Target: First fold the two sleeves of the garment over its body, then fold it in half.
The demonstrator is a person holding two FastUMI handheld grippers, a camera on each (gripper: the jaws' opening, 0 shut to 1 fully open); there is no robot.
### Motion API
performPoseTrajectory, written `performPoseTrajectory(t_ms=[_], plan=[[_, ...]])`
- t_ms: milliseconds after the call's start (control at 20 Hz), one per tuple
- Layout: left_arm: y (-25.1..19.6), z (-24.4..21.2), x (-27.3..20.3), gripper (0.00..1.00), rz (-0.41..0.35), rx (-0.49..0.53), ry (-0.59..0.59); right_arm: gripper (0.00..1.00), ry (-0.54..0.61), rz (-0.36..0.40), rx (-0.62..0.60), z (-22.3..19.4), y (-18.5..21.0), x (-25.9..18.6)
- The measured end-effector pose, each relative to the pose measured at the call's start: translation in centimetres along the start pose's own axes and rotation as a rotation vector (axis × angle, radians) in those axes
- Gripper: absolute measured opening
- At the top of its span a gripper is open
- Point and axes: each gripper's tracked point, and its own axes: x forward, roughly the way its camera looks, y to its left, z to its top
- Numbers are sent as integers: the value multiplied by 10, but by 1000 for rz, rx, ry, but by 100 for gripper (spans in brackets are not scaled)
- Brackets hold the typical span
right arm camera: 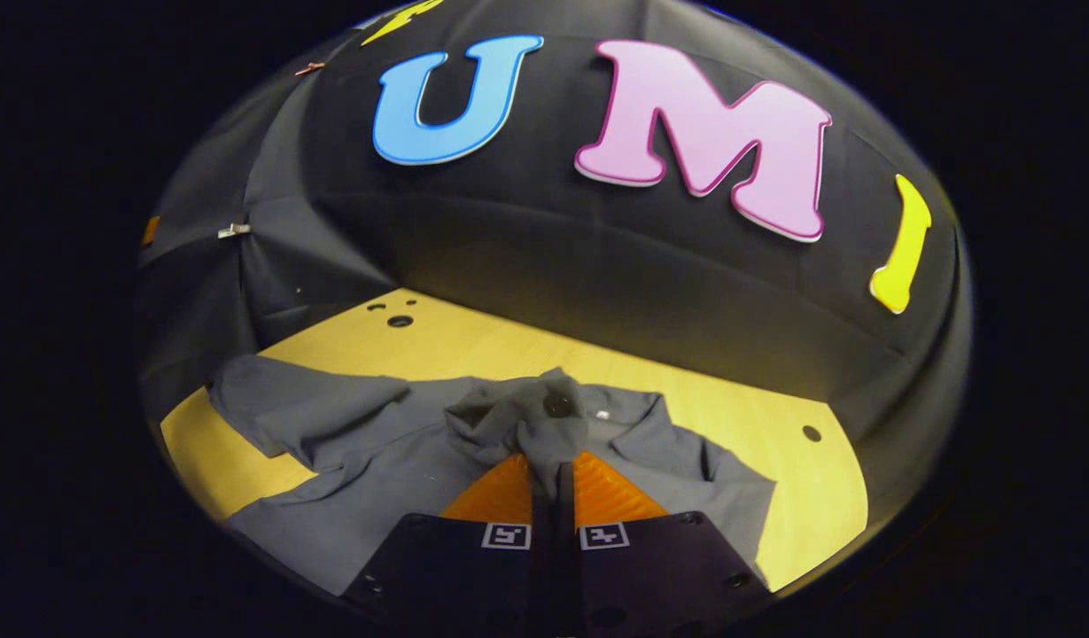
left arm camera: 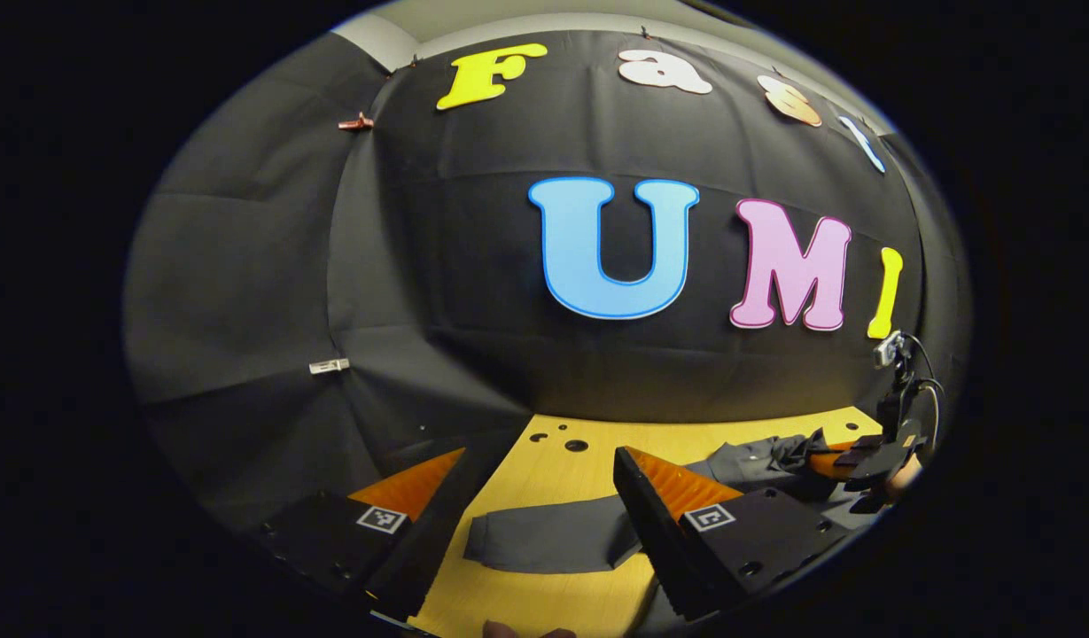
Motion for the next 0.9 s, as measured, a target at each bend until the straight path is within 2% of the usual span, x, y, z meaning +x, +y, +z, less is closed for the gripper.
performPoseTrajectory(t_ms=[300,350,400,450,600,800,900], plan=[[28,-51,37,98,4,-31,55,7,78,-9,36,-41,30,25],[32,-62,43,98,7,-40,65,17,94,-7,39,-47,34,28],[36,-70,50,98,9,-48,72,10,107,-1,49,-51,39,31],[39,-79,56,98,9,-56,78,11,123,13,65,-55,45,33],[46,-106,74,96,8,-71,110,25,165,71,133,-66,67,34],[50,-149,90,96,8,-60,178,40,186,86,157,-69,79,31],[54,-166,97,95,20,-73,207,48,189,116,180,-67,90,27]])
